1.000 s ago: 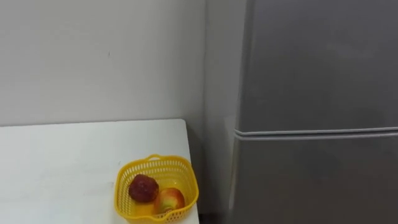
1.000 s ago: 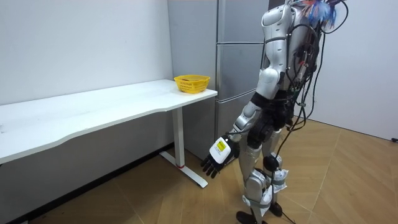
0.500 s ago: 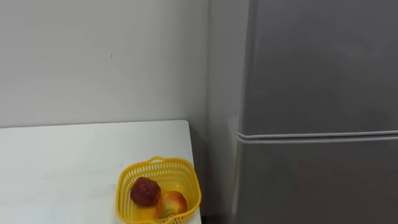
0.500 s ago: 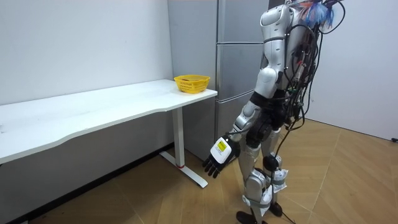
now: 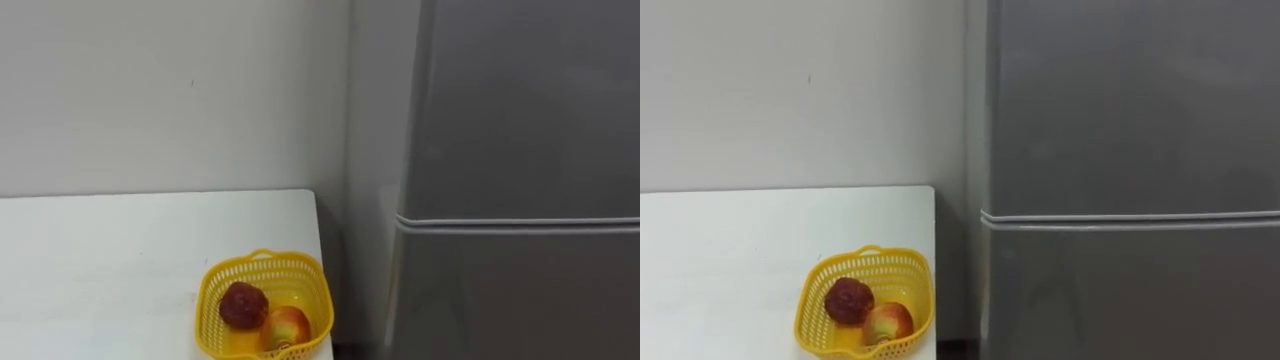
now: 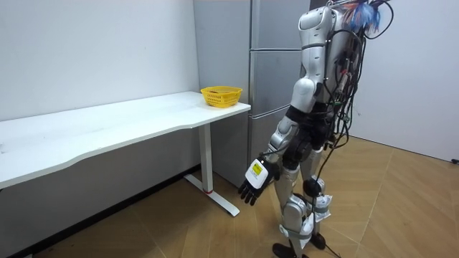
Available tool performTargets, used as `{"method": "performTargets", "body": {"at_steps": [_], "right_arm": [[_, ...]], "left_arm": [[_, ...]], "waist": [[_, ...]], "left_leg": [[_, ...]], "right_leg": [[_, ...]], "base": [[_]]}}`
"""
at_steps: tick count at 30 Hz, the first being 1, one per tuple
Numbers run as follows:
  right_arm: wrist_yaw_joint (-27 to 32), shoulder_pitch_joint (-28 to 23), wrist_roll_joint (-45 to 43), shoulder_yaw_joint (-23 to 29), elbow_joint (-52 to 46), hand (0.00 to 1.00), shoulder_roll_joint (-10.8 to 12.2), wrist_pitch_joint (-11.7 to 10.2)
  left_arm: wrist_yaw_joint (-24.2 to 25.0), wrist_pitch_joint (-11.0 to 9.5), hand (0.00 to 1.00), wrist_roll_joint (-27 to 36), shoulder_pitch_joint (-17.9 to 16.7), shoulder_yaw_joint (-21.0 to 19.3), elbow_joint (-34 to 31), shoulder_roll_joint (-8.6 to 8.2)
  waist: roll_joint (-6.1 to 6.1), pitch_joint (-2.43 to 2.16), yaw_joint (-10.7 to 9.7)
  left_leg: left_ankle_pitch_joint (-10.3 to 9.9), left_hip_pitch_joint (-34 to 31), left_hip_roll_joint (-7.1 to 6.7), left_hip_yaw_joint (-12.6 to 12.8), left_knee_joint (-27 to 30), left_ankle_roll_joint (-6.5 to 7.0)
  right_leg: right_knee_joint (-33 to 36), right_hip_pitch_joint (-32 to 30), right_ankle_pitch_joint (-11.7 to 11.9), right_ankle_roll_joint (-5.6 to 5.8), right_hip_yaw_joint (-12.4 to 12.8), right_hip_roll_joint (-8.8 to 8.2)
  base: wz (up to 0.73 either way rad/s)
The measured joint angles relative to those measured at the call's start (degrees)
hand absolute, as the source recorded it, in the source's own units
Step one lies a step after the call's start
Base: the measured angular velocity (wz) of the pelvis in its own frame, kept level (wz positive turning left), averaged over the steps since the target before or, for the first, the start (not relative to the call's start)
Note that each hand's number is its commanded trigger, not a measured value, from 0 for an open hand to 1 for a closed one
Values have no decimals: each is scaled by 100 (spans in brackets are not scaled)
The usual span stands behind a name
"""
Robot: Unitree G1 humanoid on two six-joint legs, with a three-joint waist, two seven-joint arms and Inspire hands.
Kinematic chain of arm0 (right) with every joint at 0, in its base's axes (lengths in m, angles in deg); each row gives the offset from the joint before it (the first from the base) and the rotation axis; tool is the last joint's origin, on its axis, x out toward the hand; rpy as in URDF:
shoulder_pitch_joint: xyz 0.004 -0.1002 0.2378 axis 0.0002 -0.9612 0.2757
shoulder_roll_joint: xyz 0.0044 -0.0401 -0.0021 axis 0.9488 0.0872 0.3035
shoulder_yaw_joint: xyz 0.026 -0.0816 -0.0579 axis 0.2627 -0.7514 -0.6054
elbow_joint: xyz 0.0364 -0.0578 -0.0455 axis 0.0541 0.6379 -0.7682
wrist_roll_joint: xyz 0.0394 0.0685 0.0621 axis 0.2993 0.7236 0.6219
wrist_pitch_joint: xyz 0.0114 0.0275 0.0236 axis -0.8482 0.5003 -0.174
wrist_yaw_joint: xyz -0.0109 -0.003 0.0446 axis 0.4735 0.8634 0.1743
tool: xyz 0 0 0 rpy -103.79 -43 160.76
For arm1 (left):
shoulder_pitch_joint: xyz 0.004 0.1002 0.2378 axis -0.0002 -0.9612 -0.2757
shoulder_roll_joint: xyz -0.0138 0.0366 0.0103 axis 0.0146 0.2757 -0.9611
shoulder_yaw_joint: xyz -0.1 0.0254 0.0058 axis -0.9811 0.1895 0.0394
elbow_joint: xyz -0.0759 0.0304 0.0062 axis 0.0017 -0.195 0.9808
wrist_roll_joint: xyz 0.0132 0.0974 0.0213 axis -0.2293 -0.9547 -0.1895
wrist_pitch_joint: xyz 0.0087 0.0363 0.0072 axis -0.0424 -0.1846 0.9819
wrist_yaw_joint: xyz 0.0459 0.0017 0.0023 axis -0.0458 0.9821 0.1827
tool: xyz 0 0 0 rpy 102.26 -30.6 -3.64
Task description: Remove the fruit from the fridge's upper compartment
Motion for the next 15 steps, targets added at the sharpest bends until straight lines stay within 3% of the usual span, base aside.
{"method": "performTargets", "body": {"at_steps": [9, 15], "right_arm": [[-367, -96, -1009, -123, 407, 0, -5, 624], [-566, -116, -1027, -231, 397, 0, 1, 815]], "left_arm": [[289, 353, 0, -12, -116, 254, 26, 19], [523, 472, 0, -2, -149, 353, 32, 43]], "waist": [[-38, 11, -12], [-85, 30, -15]], "left_leg": [[-115, 96, 5, -34, 58, -10], [-119, 148, 6, -47, 123, -11]], "right_leg": [[37, 103, -98, 3, 40, -19], [98, 167, -106, 3, 31, -29]], "base": [[0], [0]]}}
